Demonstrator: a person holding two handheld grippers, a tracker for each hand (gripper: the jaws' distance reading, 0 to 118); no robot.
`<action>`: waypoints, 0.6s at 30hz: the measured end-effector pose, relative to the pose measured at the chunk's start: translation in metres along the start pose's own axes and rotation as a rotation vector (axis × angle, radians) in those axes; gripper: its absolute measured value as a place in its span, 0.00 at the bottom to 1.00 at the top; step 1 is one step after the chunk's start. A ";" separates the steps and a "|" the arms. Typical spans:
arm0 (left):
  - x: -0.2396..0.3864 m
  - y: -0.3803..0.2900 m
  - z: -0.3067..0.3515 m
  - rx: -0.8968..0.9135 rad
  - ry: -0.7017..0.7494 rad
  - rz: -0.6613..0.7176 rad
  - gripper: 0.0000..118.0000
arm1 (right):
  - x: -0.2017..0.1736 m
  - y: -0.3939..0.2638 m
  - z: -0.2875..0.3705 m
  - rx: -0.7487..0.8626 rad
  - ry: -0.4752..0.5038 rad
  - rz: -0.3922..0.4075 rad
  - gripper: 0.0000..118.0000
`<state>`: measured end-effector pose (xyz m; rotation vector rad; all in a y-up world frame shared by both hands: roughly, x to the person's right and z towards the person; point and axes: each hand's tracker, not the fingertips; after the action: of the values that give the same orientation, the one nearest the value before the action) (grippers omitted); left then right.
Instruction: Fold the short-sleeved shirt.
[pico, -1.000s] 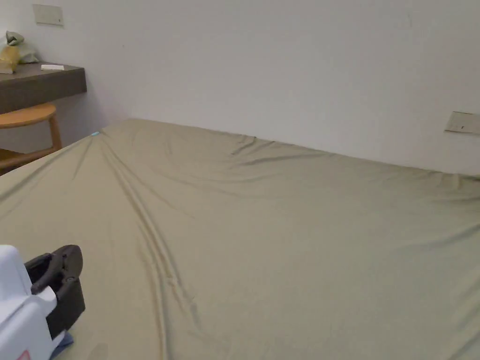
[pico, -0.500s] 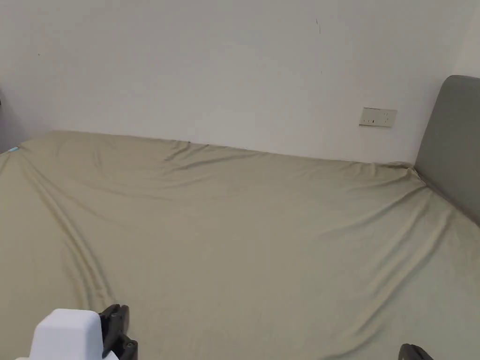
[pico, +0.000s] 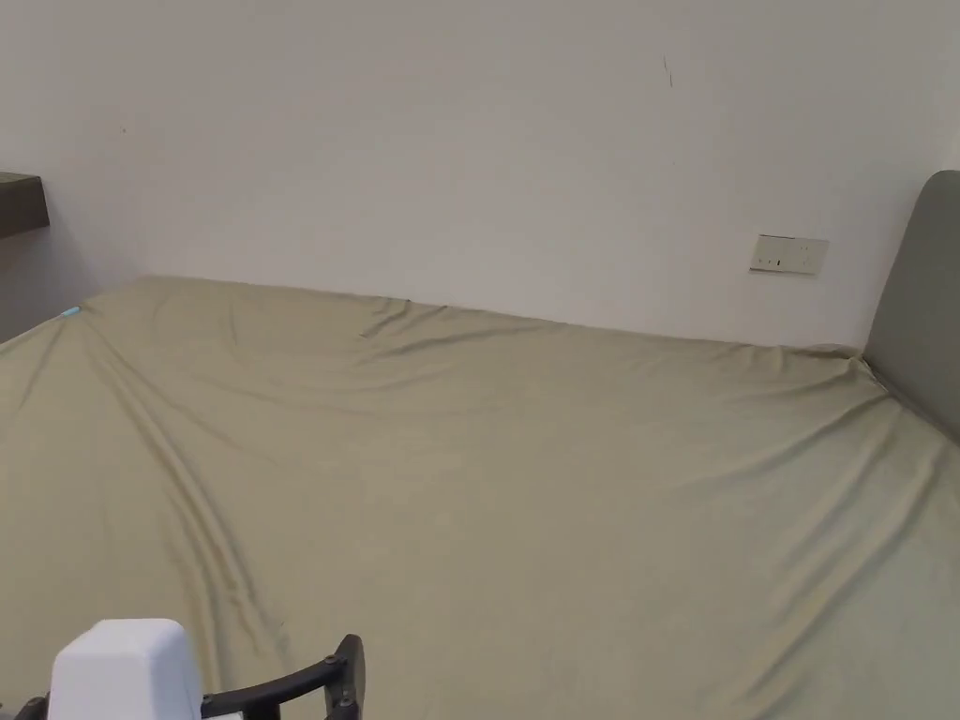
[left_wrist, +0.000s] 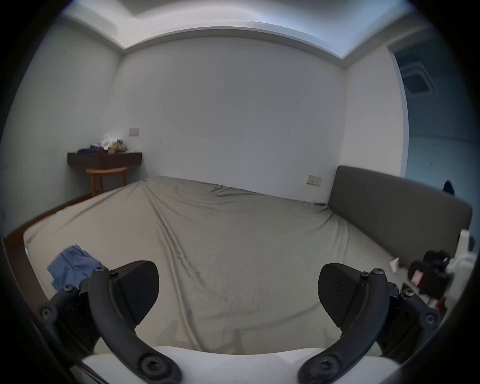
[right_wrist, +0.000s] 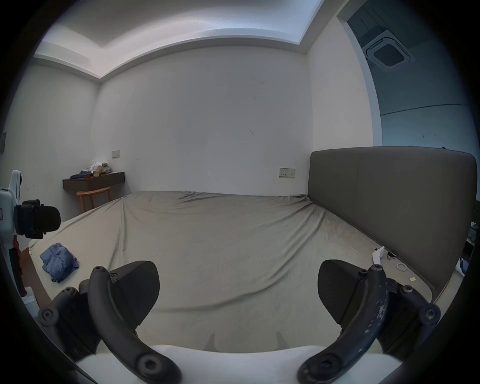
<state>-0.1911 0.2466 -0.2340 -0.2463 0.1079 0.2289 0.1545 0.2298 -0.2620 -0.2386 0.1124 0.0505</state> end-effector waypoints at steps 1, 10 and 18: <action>0.004 0.002 0.001 0.000 0.013 -0.014 1.00 | 0.000 0.000 0.000 0.001 0.004 -0.002 1.00; 0.031 -0.001 0.008 -0.009 0.128 -0.244 1.00 | 0.004 0.001 0.003 0.006 -0.014 0.000 1.00; 0.032 0.003 0.010 -0.009 0.079 -0.187 1.00 | 0.006 -0.001 0.003 -0.001 -0.033 0.009 1.00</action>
<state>-0.1597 0.2586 -0.2293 -0.2724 0.1616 0.0341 0.1612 0.2299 -0.2592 -0.2386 0.0802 0.0631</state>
